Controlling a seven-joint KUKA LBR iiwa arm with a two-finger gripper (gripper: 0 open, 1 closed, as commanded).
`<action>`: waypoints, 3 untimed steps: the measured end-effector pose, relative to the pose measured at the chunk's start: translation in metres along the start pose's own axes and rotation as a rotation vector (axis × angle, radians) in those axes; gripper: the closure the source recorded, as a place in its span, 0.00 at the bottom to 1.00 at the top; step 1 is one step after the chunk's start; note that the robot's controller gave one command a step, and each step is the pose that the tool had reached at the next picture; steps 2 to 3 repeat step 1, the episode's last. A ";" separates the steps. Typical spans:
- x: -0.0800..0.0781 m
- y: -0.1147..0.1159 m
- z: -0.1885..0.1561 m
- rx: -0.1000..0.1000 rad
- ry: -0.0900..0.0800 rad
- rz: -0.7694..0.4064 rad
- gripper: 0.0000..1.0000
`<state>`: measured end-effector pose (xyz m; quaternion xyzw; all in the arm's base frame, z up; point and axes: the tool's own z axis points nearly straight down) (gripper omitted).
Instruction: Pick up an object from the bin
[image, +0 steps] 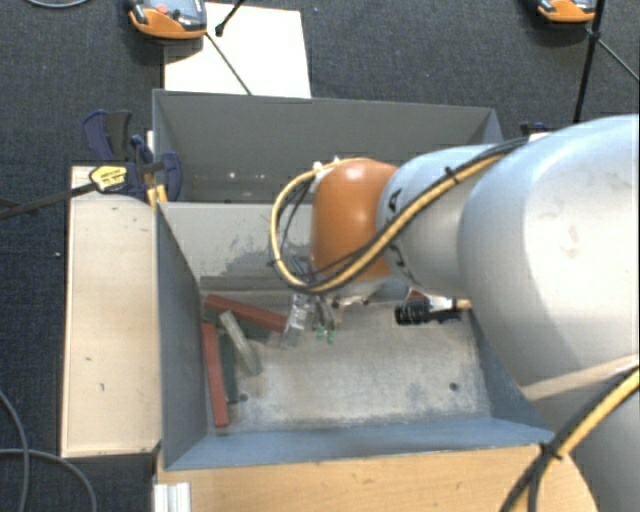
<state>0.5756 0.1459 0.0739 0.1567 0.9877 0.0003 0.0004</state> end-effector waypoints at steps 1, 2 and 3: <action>0.000 0.000 0.000 0.000 0.000 0.001 0.00; 0.000 0.000 0.000 0.000 0.000 0.001 0.00; 0.000 0.000 0.000 0.000 0.000 0.001 0.00</action>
Offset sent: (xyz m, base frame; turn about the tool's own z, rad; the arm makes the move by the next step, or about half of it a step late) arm 0.0000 0.0000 0.0000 0.0000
